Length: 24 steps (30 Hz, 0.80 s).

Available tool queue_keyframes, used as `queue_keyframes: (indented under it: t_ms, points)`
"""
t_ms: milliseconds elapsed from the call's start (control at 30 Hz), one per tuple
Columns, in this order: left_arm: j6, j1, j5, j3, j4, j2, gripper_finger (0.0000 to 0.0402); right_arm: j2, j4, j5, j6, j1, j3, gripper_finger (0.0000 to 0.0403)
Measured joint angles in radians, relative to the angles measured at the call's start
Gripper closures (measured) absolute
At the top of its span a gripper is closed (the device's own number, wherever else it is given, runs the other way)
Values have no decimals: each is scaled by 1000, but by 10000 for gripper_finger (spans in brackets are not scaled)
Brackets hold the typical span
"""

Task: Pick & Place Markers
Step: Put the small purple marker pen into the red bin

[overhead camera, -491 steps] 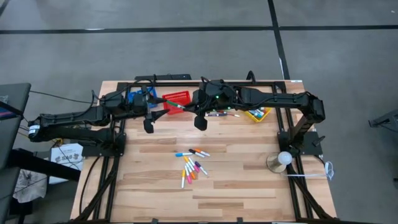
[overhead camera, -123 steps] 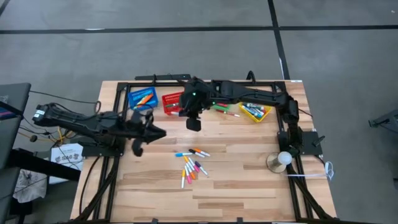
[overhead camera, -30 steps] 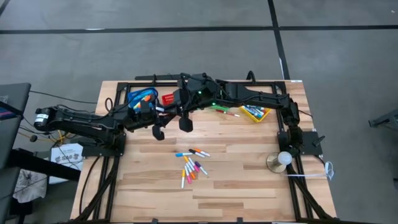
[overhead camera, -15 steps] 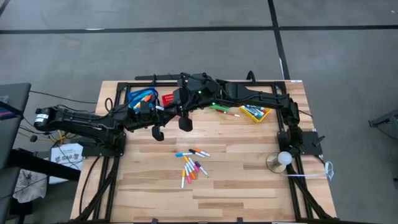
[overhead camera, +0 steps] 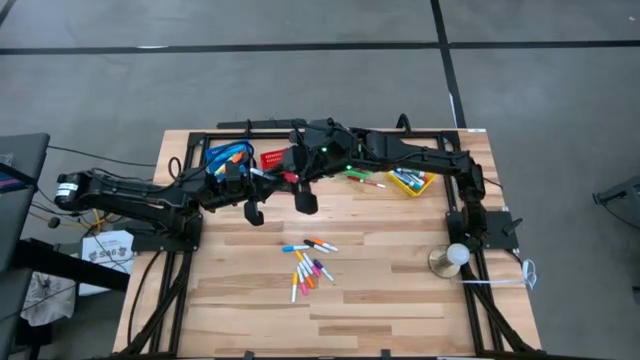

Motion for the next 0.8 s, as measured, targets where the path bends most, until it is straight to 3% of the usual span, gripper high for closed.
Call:
queue_keyframes:
  t_ms: [233, 467, 600, 800]
  points:
    - [0, 3, -6, 0, 0, 0, 358, -87, -49, 7, 37, -16, 1, 173]
    - [-70, 3, -211, 0, -79, -3, 357, -185, -327, 2, 71, -66, -17, 186]
    - [-74, 22, -294, 0, -199, -3, 358, -235, -403, 4, 149, -102, -91, 192]
    - [-125, 124, -314, 0, -350, -3, 355, -328, -358, 22, 248, -114, -327, 195]
